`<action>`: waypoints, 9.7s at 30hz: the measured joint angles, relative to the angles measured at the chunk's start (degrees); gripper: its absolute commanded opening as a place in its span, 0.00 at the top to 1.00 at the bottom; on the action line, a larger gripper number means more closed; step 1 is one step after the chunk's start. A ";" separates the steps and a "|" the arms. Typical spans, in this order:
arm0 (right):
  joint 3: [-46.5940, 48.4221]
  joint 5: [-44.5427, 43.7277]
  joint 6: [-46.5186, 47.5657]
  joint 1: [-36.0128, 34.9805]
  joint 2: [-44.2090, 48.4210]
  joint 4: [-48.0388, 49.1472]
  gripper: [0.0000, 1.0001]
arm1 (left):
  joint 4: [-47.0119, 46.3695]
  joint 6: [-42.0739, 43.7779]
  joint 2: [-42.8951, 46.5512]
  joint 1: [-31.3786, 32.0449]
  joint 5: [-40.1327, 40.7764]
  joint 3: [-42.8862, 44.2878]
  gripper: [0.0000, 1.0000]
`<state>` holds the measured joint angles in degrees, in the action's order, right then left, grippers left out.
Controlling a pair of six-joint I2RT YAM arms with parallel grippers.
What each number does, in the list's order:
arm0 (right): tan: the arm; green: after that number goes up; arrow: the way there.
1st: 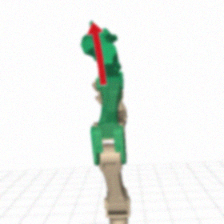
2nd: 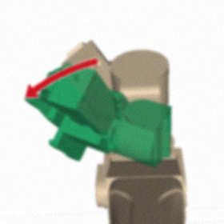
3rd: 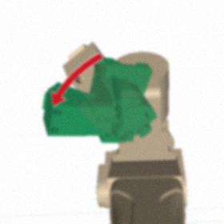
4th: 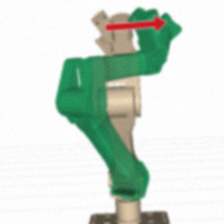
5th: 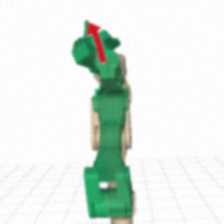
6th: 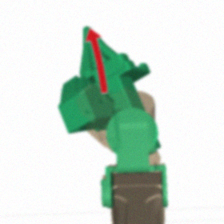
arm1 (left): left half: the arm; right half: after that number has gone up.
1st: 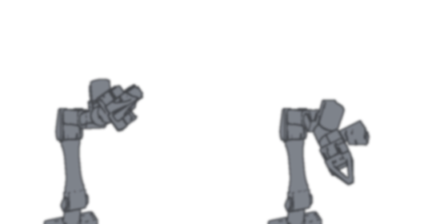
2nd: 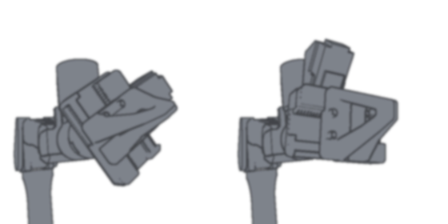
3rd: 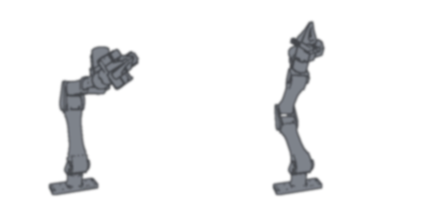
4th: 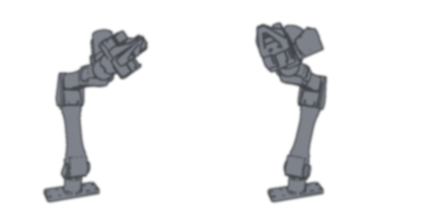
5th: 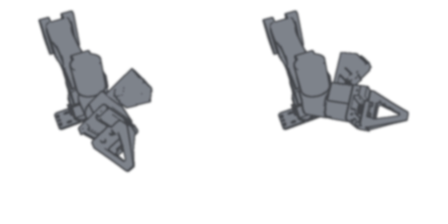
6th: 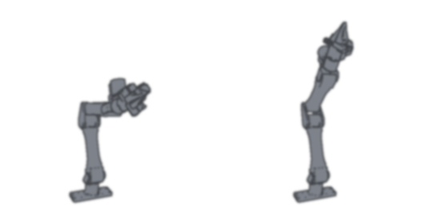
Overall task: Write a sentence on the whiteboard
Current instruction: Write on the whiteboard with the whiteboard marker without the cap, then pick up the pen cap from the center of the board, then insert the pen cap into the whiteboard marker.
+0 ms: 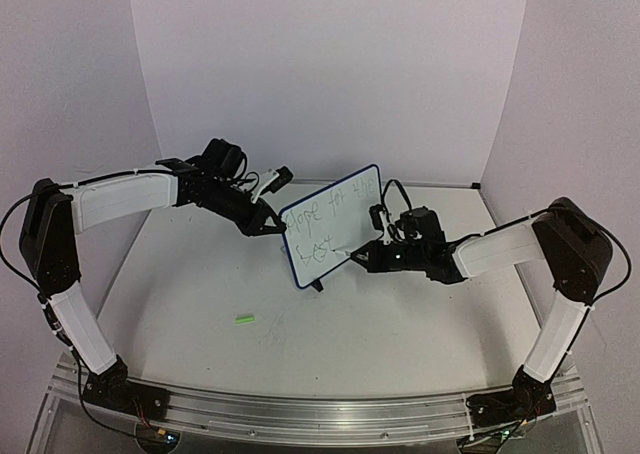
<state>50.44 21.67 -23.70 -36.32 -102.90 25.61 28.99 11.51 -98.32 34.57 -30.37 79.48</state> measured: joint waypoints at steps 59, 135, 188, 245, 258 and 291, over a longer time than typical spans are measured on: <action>-0.93 -4.23 -0.33 0.02 0.79 0.46 1.00 | 0.02 0.00 0.00 0.04 -0.02 0.00 1.00; -12.15 -10.43 6.91 3.29 43.98 -21.91 1.00 | -7.78 -22.20 31.11 2.64 12.66 -36.02 0.31; -13.99 -9.67 5.64 3.30 45.68 -23.58 1.00 | -17.28 -34.07 12.02 16.38 26.04 -42.80 0.66; 0.83 42.15 9.43 0.47 19.91 -41.89 1.00 | -8.44 -20.82 17.09 34.92 27.09 -32.56 1.00; 4.22 49.42 12.24 -2.02 14.59 -48.89 1.00 | -8.95 -13.16 16.02 37.70 27.61 -28.57 1.00; 10.91 48.22 16.23 -4.37 7.15 -54.01 1.00 | -8.28 -8.31 15.96 39.69 28.48 -26.22 1.00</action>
<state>61.35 69.90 -7.47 -40.69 -95.75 -28.40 20.72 3.20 -82.37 74.26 -1.89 53.26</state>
